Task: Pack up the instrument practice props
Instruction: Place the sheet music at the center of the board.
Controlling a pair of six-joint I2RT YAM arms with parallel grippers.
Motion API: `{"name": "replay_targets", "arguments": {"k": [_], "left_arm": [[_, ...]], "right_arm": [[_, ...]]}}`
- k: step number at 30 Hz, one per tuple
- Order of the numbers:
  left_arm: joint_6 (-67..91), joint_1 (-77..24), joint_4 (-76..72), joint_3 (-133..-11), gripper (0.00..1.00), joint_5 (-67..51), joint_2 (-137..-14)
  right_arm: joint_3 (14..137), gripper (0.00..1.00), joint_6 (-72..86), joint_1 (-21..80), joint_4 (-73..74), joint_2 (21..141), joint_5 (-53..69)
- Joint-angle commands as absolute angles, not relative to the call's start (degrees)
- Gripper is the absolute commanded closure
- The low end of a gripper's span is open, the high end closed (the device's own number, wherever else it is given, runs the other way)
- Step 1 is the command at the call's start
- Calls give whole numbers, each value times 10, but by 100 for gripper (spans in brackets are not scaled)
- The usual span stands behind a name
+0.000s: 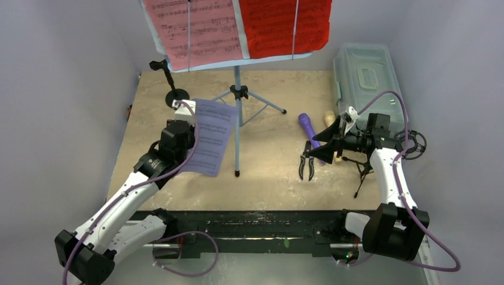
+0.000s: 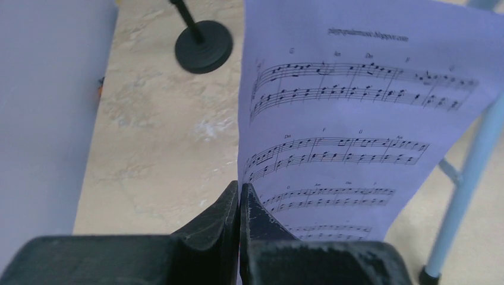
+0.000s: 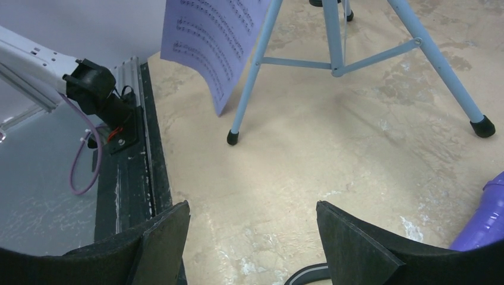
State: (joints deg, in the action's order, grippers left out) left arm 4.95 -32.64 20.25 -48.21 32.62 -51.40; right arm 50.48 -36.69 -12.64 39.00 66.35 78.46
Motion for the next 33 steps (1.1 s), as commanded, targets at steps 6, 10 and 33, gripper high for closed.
{"name": "replay_targets", "arguments": {"k": [6, 10, 33], "left_arm": [[78, -152, 107, -449, 100, 292, -564], [109, -67, 54, -431, 100, 269, -608], [289, 120, 28, -490, 98, 275, -847]], "right_arm": [[511, 19, -379, -123, 396, 657, 772], [511, 19, -379, -123, 395, 657, 768], [512, 18, -380, -123, 400, 658, 764]]}}
